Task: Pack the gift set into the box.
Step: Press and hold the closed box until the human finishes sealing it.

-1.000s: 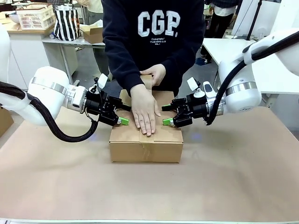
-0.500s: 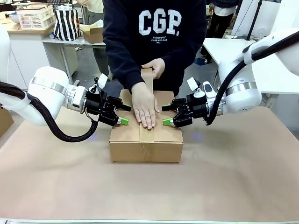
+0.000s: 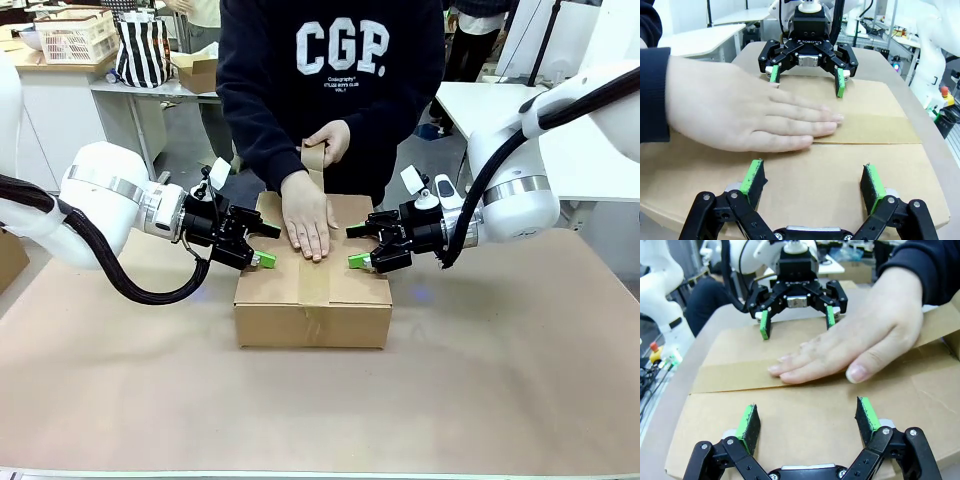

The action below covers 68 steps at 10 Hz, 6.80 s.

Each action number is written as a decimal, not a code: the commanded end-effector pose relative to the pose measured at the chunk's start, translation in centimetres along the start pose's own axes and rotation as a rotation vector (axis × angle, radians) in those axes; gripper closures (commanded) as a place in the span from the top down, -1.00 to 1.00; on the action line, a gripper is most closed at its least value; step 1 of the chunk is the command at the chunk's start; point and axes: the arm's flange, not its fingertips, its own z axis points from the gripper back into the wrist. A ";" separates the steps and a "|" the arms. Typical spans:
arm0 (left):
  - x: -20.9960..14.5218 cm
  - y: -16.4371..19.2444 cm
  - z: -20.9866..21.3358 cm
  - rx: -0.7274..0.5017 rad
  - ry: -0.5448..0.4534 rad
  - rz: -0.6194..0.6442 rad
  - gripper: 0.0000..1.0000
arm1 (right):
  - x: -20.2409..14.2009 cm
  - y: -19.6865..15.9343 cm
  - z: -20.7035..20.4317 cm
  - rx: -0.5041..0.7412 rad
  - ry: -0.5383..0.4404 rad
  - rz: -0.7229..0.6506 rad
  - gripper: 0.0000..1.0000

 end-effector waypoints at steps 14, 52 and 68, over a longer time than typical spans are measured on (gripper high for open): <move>-0.5 -0.3 -0.1 0.007 0.009 -0.009 1.00 | -0.2 0.0 0.0 -0.005 0.009 -0.001 1.00; 0.0 0.0 0.0 0.000 0.000 0.000 1.00 | 0.0 0.0 0.0 0.000 0.000 0.000 1.00; 7.0 -15.5 26.7 -0.097 -0.291 0.992 1.00 | 4.3 13.0 32.7 -0.128 -0.277 -0.906 1.00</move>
